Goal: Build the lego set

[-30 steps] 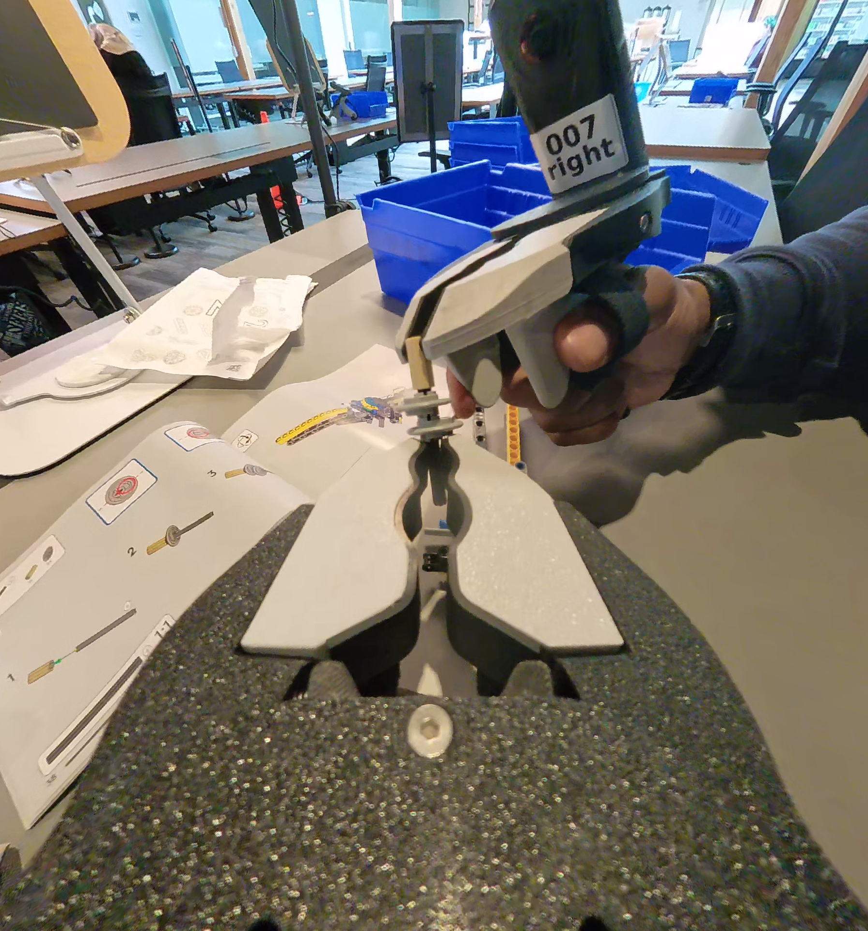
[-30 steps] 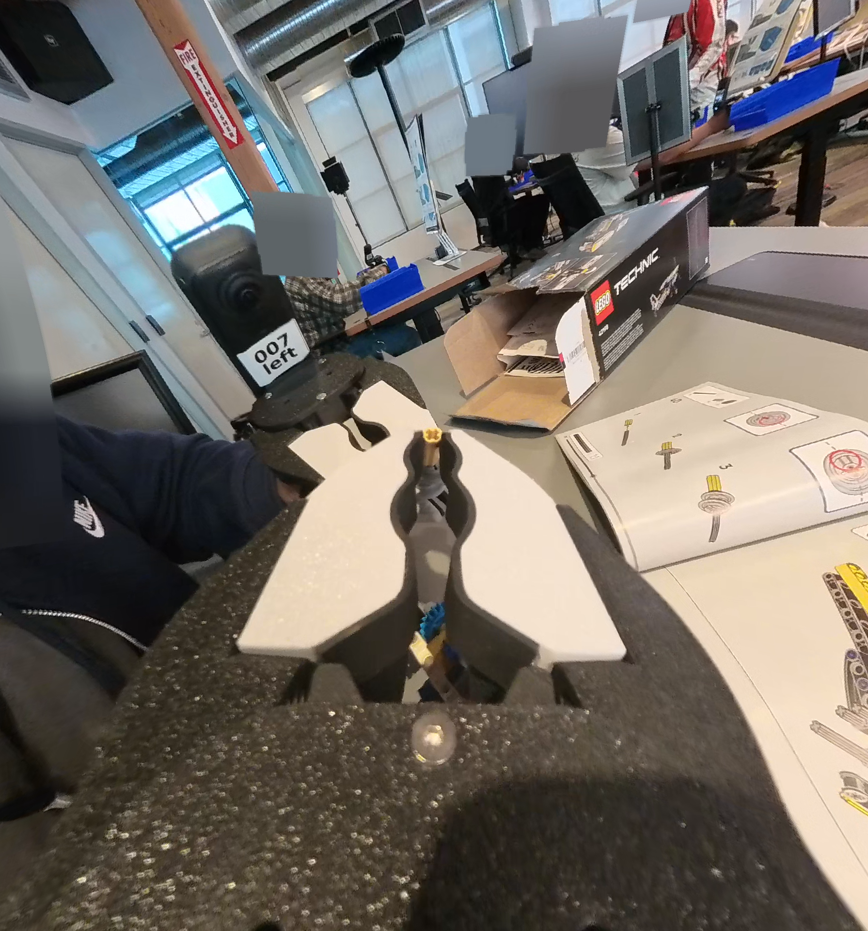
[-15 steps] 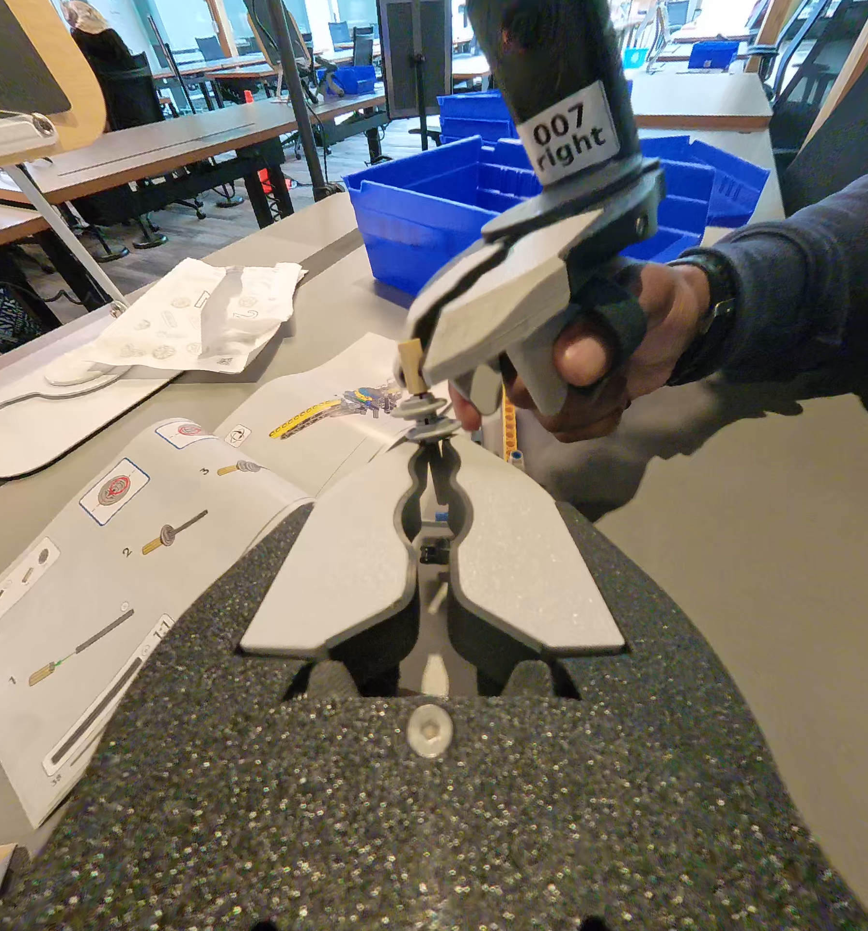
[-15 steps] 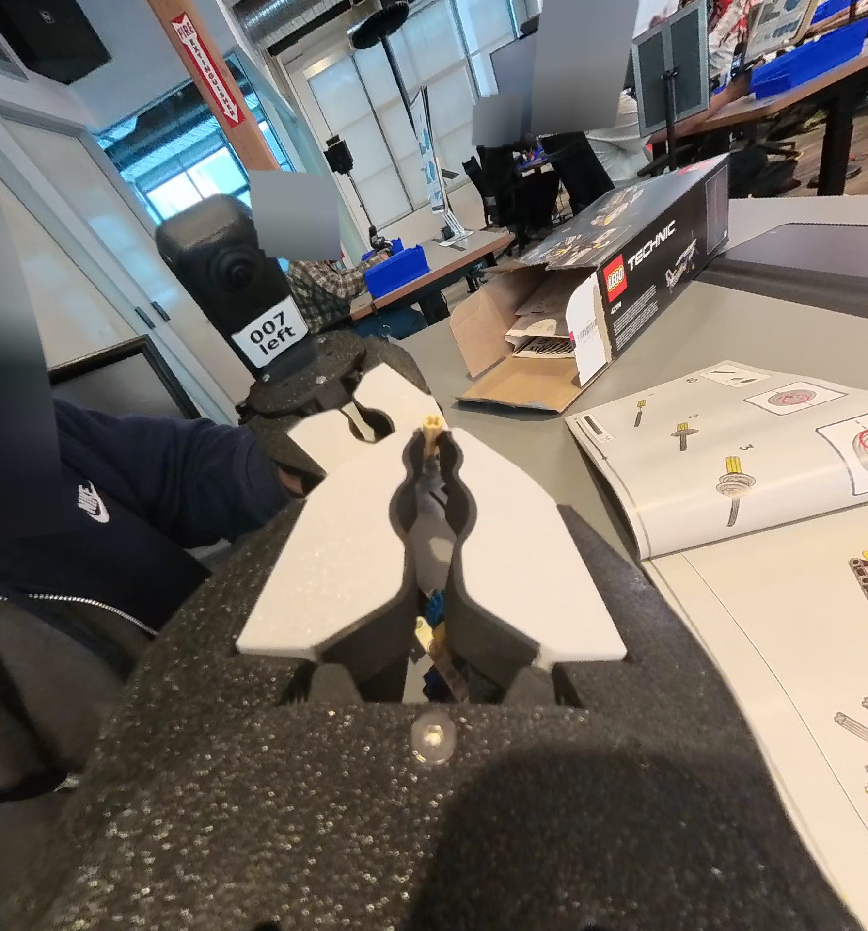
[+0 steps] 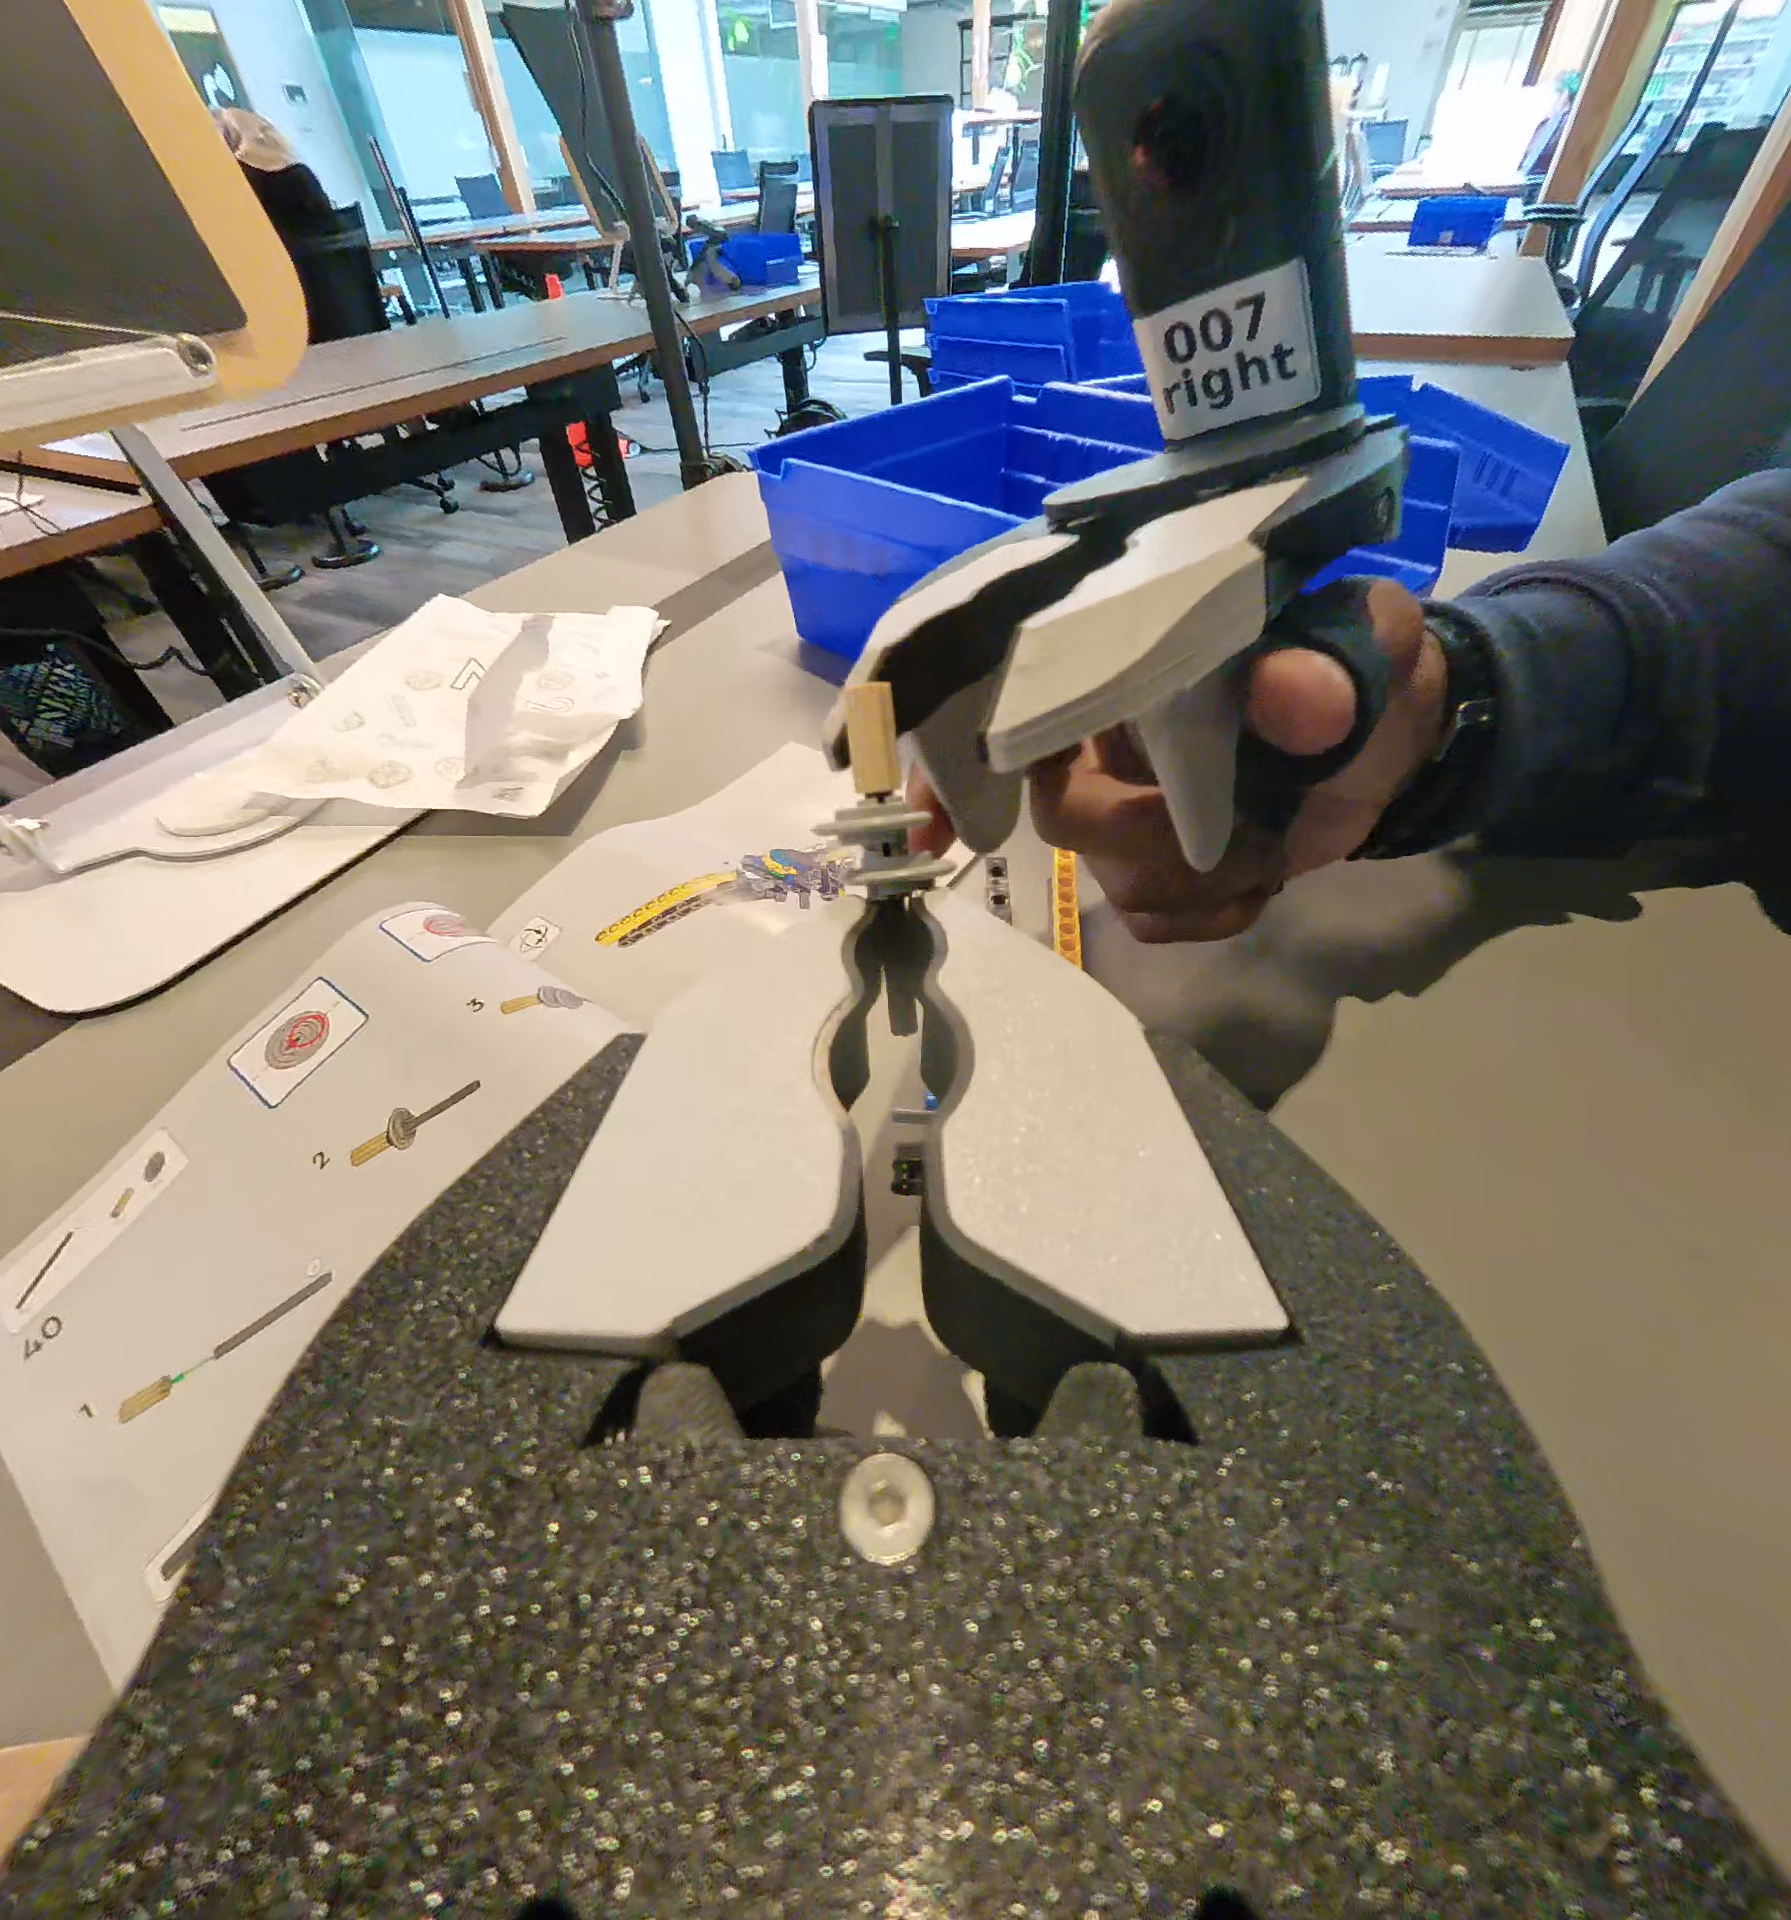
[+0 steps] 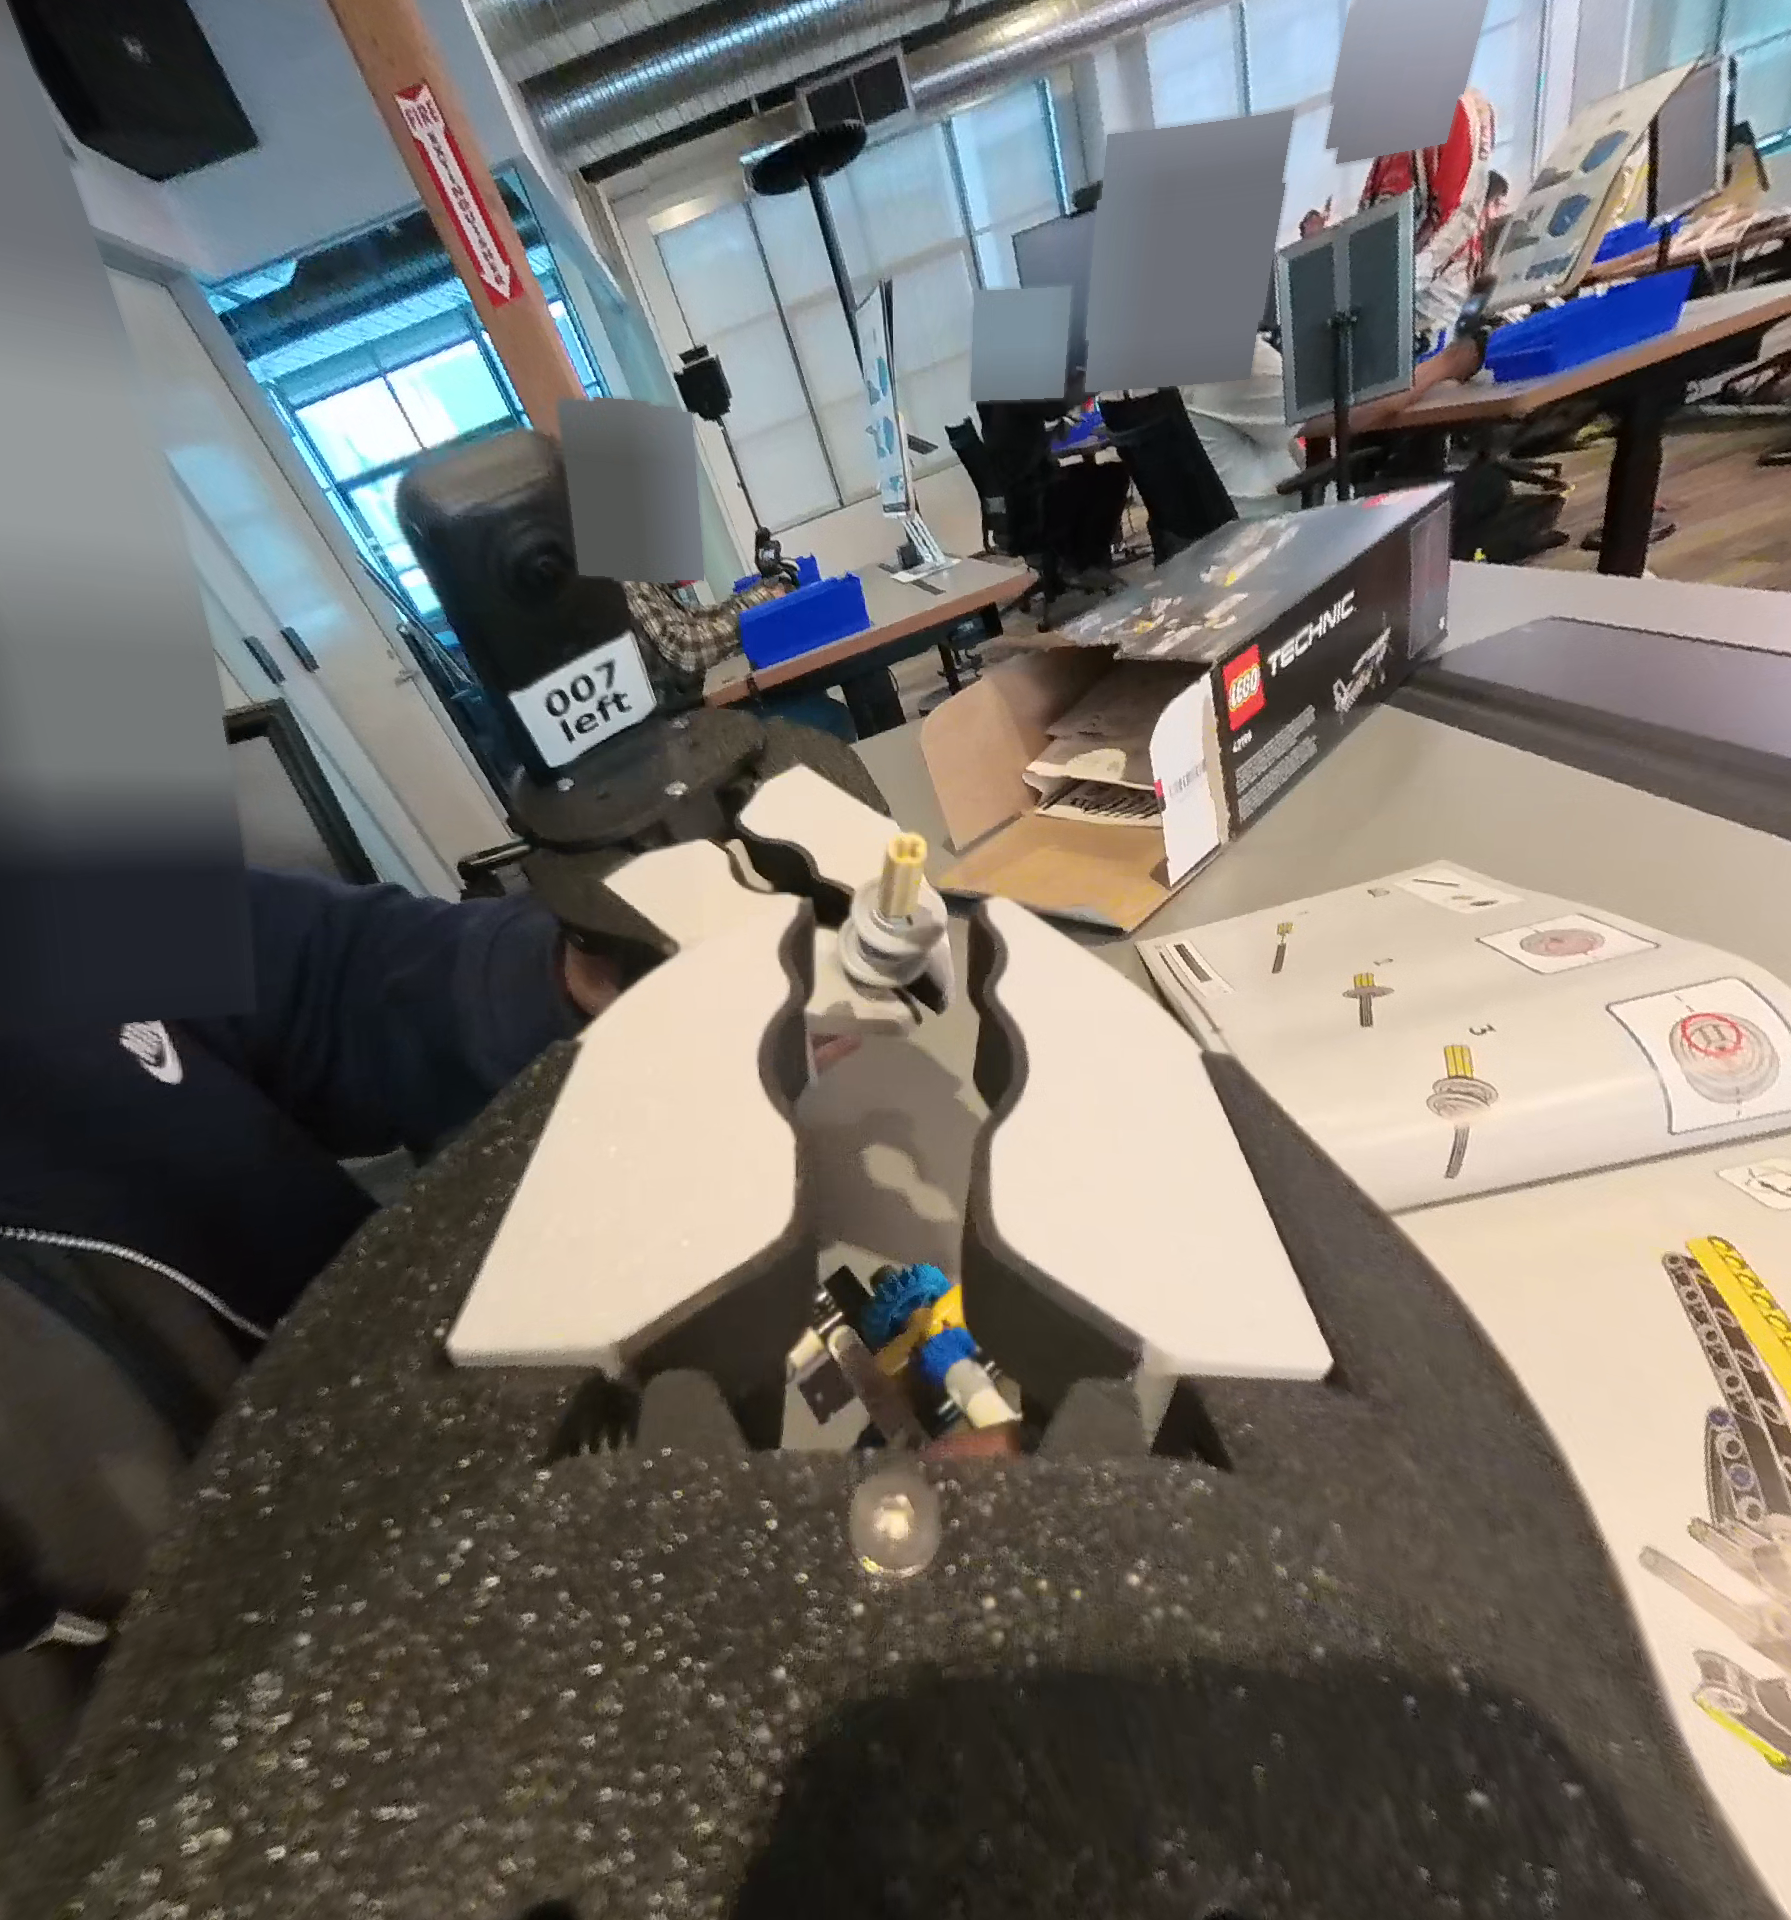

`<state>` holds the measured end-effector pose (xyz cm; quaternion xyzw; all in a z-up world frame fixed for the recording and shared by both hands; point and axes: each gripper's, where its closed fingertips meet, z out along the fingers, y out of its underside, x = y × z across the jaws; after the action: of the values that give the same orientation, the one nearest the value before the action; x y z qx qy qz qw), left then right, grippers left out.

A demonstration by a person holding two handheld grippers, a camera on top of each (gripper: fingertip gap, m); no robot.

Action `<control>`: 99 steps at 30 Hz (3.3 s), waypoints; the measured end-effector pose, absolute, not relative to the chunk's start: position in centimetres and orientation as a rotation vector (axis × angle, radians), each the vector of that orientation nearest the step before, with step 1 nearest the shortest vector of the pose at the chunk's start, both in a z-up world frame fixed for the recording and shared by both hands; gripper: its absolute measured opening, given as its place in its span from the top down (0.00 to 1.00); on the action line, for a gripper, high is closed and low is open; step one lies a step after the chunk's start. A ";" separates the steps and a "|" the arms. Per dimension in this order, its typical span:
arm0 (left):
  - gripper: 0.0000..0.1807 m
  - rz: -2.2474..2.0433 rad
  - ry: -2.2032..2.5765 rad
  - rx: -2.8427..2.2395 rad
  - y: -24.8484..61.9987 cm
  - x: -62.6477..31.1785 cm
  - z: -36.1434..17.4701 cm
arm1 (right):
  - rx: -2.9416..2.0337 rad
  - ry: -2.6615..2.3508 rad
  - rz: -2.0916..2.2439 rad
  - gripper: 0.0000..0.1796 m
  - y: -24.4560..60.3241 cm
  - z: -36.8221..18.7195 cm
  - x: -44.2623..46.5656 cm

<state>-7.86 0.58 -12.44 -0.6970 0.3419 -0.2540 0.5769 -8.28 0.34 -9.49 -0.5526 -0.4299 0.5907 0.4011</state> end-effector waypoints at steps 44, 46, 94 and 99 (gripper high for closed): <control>0.98 -0.534 0.869 -1.632 0.5 -7.5 -13.4 | -1.355 -1.109 1.349 1.00 1.3 -9.3 -7.9; 0.98 -0.514 0.880 -1.633 0.5 -7.5 -13.6 | -1.354 -1.134 1.320 1.00 1.3 -9.5 -7.9; 0.99 -0.439 0.963 -1.674 0.4 -7.7 -15.0 | -1.432 -1.243 1.226 0.99 1.1 -11.6 -7.8; 0.99 -0.437 0.964 -1.675 0.4 -7.7 -15.0 | -1.436 -1.238 1.232 0.99 1.1 -11.7 -7.8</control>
<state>-7.68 0.44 -14.99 -0.7070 0.4071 -0.1844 0.5480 -7.82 1.09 -11.69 -0.5744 -0.4955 0.4928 0.4262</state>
